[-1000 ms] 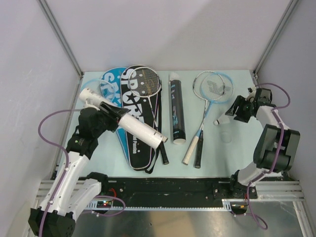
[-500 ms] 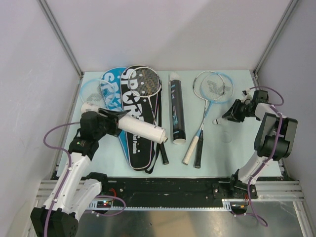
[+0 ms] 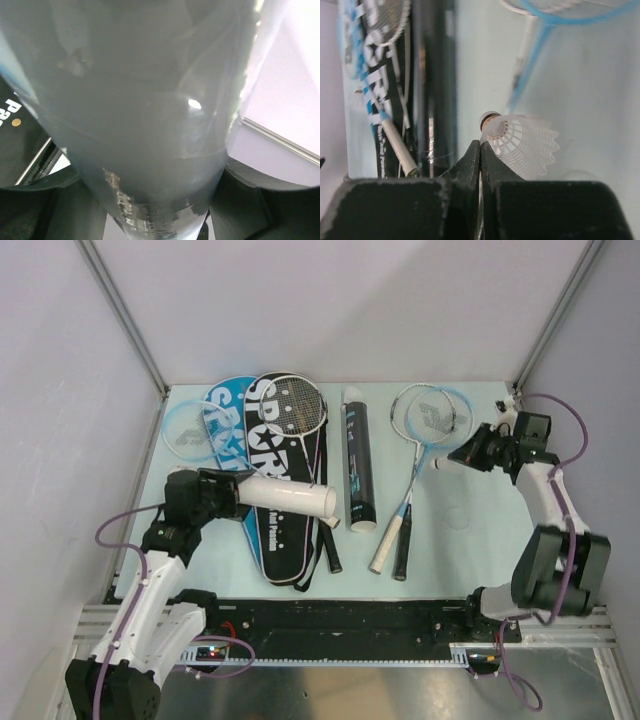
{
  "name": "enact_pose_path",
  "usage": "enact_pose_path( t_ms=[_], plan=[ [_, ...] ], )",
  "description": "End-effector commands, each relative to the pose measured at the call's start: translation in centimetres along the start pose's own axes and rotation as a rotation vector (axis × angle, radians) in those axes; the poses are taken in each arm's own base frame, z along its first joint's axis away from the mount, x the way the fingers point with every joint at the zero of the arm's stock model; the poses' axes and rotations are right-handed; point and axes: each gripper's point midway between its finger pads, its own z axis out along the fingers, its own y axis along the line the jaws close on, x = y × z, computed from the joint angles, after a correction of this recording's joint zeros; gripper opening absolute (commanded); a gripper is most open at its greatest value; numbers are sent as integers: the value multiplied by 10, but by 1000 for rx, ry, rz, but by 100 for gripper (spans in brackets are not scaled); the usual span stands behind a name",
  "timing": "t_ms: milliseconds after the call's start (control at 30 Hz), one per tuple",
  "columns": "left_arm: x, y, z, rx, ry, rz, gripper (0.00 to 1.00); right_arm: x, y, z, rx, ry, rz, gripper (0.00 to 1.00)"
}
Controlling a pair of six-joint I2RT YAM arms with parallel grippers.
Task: Pack up the badminton gear
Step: Pick up the shuttlecock at the center of the board, then place the shuttlecock at the shuttle tube.
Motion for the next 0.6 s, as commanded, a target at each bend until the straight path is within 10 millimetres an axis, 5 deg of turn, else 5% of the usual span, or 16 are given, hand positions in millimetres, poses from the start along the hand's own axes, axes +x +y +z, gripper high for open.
enact_pose_path(
  t_ms=[0, 300, 567],
  plan=[
    [2, -20, -6, 63, 19, -88, 41, -6, 83, -18, -111, -146, -173, 0],
    [-3, -30, -7, 78, -2, -170, 42, 56, 231, -57, -374, -396, -454, 0],
    [-2, -35, -10, 92, 0, -195, 42, 110, 311, -89, -560, -574, -656, 0]
  ],
)
